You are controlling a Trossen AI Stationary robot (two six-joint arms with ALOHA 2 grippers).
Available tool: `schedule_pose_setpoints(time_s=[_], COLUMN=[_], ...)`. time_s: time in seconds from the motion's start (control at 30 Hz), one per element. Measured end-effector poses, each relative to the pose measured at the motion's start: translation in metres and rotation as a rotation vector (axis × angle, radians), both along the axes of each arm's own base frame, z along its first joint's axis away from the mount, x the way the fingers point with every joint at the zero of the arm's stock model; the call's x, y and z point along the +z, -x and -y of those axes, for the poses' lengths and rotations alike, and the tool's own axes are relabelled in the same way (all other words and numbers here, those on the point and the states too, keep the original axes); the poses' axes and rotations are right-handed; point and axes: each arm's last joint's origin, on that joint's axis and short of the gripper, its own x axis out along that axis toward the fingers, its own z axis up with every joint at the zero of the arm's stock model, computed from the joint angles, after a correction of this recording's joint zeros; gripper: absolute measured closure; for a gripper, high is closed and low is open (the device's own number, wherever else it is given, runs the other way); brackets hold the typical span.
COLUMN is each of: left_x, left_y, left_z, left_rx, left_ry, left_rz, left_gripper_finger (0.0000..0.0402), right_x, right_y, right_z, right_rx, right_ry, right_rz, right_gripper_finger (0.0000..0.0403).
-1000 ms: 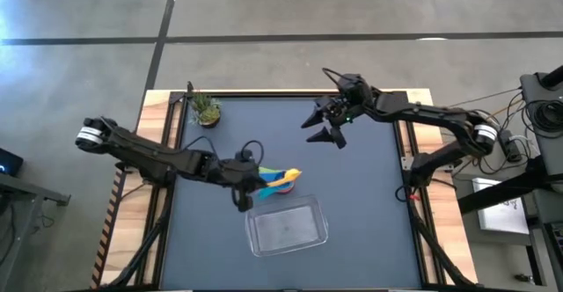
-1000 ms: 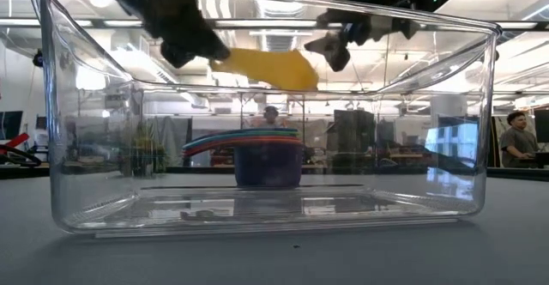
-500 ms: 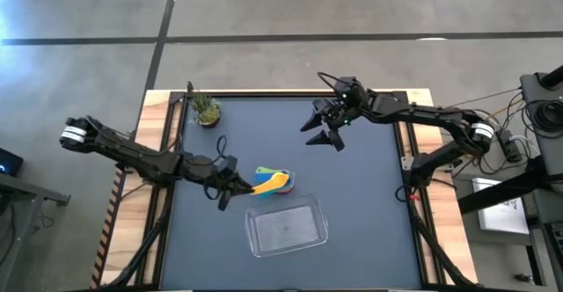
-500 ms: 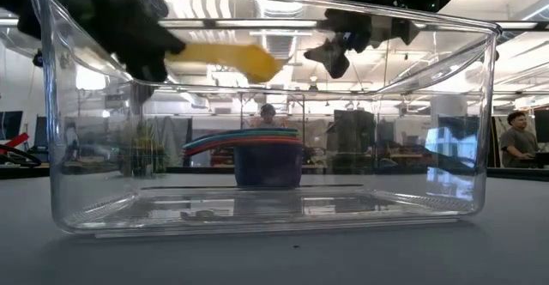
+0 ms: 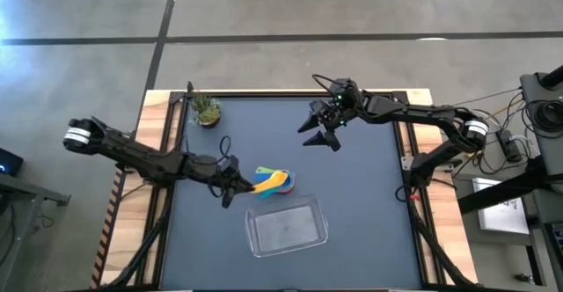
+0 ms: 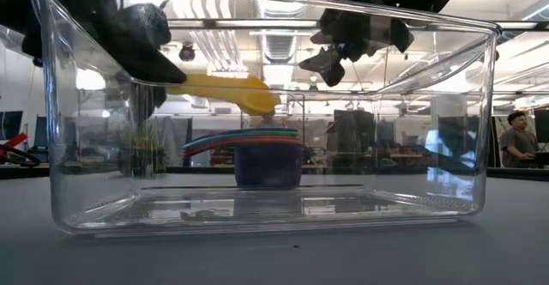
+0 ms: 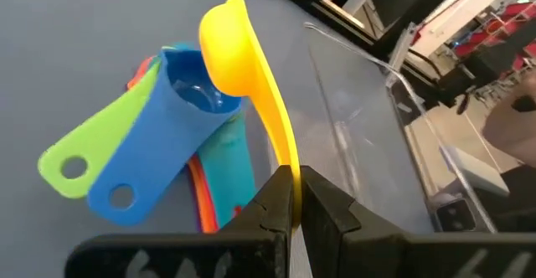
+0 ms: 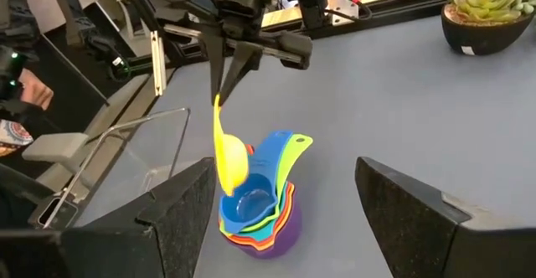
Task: Nest measuring cups in basket
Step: Stack the yellow measuring cup on top of the blue measuring cup
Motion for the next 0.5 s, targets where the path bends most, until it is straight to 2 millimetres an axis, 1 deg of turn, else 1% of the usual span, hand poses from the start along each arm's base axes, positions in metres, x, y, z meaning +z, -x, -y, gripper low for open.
schedule_pose_setpoints(time_s=[0.2,0.33,0.5], left_x=[-0.005,-0.01,-0.014], left_y=[-0.009,-0.012,-0.014], left_z=[-0.006,-0.009,-0.009], left_rx=[-0.051,-0.043,-0.051], left_ry=[0.037,0.037,0.045], left_rz=[0.028,0.017,-0.001], left_gripper_finger=[0.0402,0.0401,0.0374], right_x=[0.0,0.0,0.0], right_y=[0.0,0.0,0.0], right_z=[0.0,0.0,0.0], right_rx=[-0.008,-0.008,-0.008], right_ry=[-0.022,-0.024,-0.024], right_rz=[-0.01,-0.011,-0.012], right_gripper_finger=[0.013,0.0131,0.0127])
